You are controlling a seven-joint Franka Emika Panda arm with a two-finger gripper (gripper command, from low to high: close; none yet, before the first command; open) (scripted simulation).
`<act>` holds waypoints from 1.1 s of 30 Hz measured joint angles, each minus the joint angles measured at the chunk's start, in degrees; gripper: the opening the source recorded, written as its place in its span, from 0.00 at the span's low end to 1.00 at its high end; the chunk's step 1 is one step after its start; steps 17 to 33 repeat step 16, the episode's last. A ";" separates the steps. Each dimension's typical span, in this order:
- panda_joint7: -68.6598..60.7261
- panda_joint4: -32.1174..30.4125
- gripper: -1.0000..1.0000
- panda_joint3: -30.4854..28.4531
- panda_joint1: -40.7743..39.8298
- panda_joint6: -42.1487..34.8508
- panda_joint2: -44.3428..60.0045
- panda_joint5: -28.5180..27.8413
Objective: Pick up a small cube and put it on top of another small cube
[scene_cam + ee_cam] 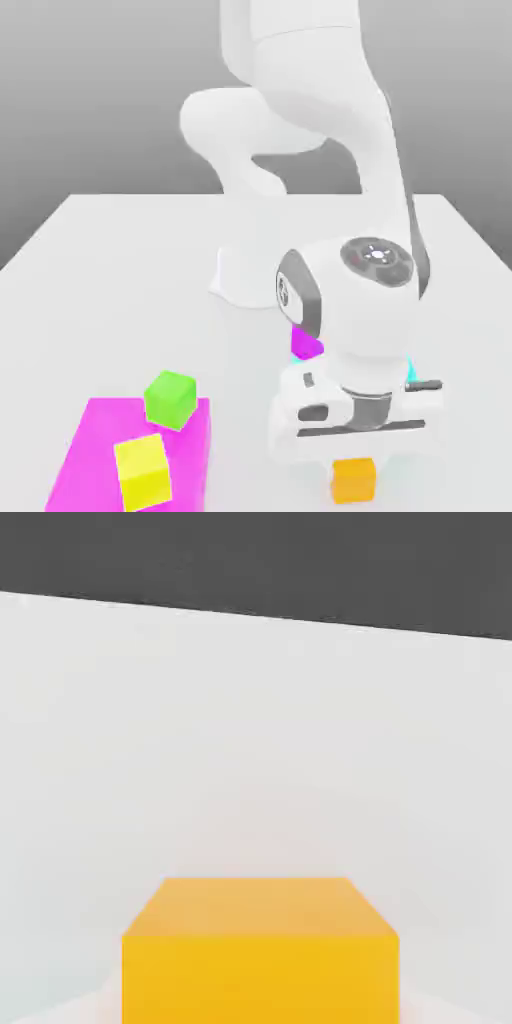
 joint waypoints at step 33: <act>16.02 8.20 1.00 -11.81 -12.59 -15.08 -7.39 10.86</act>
